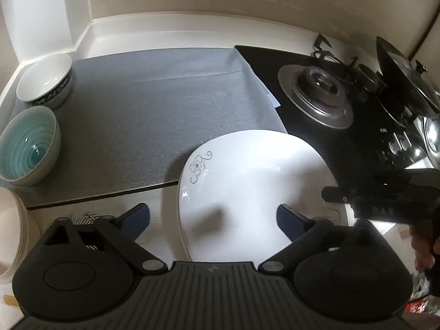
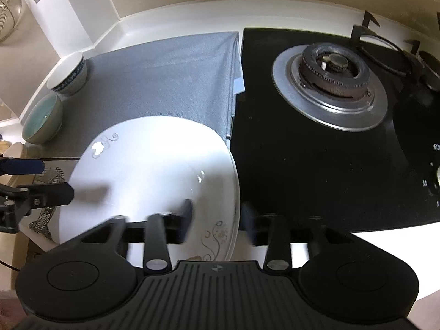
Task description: Organize plates and bowls
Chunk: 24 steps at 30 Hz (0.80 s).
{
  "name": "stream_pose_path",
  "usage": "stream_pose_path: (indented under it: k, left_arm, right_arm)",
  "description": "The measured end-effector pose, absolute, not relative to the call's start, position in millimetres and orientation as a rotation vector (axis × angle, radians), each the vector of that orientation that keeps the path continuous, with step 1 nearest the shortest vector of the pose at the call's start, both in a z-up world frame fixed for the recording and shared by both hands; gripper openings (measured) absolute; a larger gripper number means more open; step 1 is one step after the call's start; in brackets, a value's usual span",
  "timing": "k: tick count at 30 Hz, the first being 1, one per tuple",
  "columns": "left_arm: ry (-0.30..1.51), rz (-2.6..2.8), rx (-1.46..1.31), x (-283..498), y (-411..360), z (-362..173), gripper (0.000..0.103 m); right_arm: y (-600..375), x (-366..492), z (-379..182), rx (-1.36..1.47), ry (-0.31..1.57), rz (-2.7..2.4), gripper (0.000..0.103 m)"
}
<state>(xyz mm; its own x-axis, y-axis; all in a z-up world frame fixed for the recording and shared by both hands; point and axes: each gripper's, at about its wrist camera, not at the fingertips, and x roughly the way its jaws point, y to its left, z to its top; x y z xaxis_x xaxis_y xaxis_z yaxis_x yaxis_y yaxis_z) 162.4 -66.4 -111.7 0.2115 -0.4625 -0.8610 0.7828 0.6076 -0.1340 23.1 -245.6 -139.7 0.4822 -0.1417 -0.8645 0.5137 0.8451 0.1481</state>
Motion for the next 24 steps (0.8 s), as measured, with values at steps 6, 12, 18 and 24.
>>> stream_pose_path:
  k: [6,12,18,24]
  left_arm:
    - [1.047,-0.853,0.304,172.2,-60.9,-103.7,0.102]
    - [1.03,-0.769,0.232,185.9,-37.2,-90.7,0.103]
    - [1.076,-0.685,0.166,198.4,-12.9,-95.4,0.103]
    - [1.119,-0.67,0.147,205.5,-11.3,-105.3,0.103]
  right_arm:
    - [-232.7,27.0,-116.3,0.38,0.968,-0.377,0.071]
    - [-216.3,38.6,-100.8,0.339,0.935,-0.303,0.079]
    - [-219.7,54.2,-103.1,0.361,0.96,-0.285,0.079]
    - [-227.3,55.3,-110.0,0.39,0.989,-0.325,0.079]
